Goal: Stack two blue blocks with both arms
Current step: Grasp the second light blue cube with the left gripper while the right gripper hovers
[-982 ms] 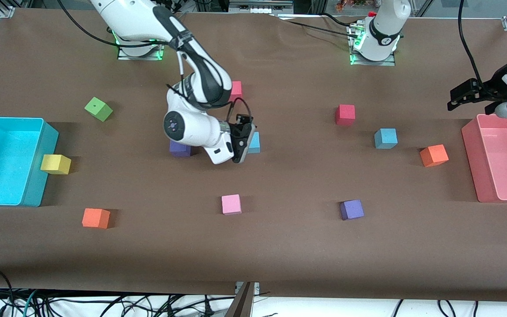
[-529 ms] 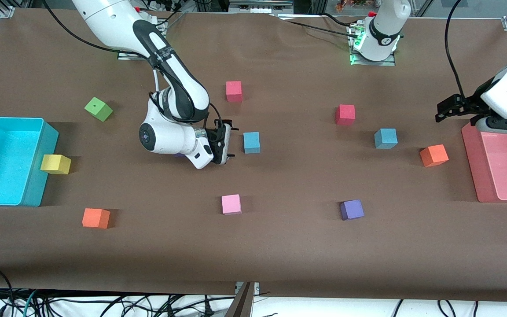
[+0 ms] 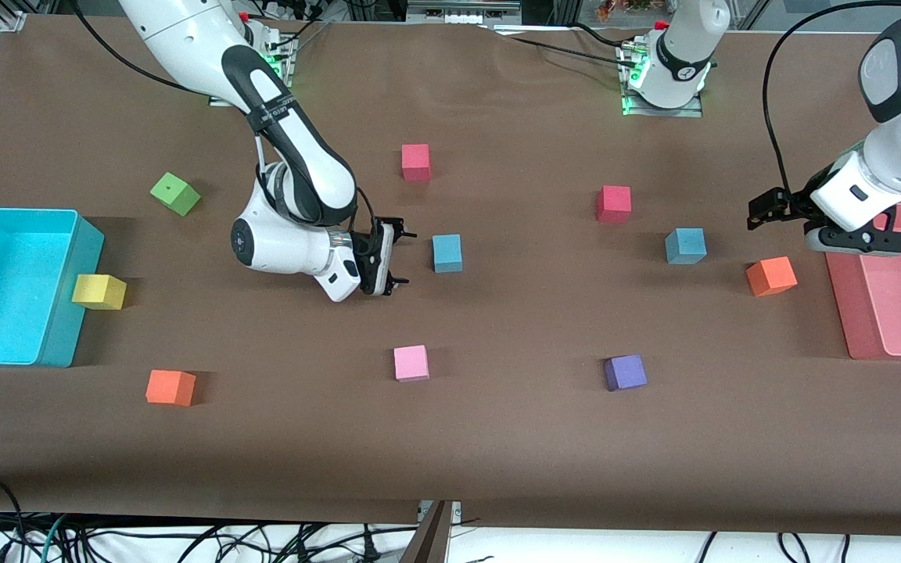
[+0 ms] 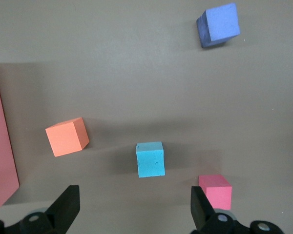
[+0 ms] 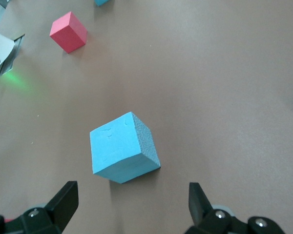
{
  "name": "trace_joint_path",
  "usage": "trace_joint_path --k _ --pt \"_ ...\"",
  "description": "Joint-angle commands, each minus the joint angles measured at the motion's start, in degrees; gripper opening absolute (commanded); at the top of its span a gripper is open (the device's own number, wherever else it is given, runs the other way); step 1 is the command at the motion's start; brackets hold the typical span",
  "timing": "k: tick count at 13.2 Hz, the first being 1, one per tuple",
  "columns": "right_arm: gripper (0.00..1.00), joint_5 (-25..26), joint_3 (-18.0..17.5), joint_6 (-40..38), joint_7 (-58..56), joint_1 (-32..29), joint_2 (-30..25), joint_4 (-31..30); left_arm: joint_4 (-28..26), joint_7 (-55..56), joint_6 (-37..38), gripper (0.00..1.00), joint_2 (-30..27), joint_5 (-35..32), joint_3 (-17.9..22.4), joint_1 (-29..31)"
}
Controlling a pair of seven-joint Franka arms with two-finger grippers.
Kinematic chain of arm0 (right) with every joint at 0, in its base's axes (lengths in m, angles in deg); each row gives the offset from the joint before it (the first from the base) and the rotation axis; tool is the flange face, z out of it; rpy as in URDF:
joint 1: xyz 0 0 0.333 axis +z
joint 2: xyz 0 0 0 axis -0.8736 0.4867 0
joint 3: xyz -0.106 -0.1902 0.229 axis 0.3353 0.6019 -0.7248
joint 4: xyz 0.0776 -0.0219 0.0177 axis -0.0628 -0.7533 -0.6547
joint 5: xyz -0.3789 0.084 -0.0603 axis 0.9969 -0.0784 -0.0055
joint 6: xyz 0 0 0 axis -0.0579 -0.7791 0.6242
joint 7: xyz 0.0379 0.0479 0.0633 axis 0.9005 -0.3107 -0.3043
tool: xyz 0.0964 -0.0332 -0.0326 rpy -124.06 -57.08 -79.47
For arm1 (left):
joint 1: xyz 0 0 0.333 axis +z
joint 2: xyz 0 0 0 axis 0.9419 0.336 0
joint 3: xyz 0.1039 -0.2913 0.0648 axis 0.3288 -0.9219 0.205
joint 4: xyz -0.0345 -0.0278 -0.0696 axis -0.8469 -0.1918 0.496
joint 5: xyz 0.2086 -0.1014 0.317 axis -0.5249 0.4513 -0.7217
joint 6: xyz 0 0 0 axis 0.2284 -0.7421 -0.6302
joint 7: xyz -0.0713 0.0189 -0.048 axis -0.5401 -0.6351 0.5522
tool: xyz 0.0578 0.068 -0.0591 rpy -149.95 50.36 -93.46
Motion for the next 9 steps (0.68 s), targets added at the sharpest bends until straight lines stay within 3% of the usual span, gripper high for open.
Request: trace_joint_path --k 1,3,5,9 --pt "1.0 -6.92 -0.79 1.92 -6.7 -0.36 -0.89 -3.27 -1.5 -0.2 -0.76 1.0 0.49 0.81 -0.14 0.12" --pt "1.0 -11.6 -0.96 5.07 -11.36 0.26 0.42 -3.71 -2.37 -0.64 -1.2 1.0 1.9 1.25 -0.14 0.12" --pt "1.0 -15.2 -1.84 5.26 -15.14 0.26 0.87 -4.15 -7.18 -0.2 -6.88 1.0 2.26 1.43 -0.23 0.04" --pt "1.0 -17.41 -1.84 4.56 -22.19 -0.35 1.13 -5.73 -15.81 -0.02 -16.65 1.0 2.61 4.66 -0.32 -0.32"
